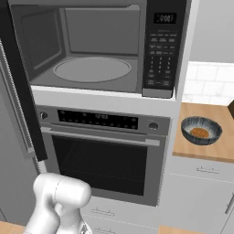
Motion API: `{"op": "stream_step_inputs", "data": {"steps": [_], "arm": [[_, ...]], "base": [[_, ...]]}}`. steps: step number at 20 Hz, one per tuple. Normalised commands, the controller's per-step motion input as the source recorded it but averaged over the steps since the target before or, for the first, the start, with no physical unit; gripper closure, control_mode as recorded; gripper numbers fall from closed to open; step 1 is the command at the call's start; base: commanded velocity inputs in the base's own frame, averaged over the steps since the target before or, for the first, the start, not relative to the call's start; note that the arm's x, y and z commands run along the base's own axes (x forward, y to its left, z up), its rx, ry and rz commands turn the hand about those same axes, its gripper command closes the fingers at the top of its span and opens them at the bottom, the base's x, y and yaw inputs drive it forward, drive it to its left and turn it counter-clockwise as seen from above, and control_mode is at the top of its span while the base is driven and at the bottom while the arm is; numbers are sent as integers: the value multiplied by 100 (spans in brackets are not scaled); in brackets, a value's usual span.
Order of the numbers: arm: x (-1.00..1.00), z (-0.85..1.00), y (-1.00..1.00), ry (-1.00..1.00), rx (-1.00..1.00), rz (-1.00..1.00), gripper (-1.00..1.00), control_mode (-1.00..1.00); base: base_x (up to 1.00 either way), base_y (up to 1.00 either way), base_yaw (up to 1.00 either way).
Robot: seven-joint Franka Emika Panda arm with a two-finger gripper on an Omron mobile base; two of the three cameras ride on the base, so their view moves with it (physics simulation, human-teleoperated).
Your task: Open the microwave, place the bowl with waffle inside the microwave, then close the microwave door and turn it on.
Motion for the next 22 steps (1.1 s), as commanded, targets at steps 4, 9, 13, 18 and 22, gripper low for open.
{"op": "stream_step_inputs", "data": {"steps": [4, 9, 13, 18, 22], "arm": [[-62, 2, -31, -1, 4, 42, -100, -100], [-17, -2, -18, 7, 17, 79, -100, -100], [6, -1, -23, 12, 25, 72, -100, -100], [40, 0, -50, 4, 29, 59, -100, -100], [82, 0, -50, 0, 31, 58, -100, -100]], "base": [[0, 0, 0], [0, 0, 0], [0, 0, 0], [0, 0, 0], [0, 0, 0]]}}
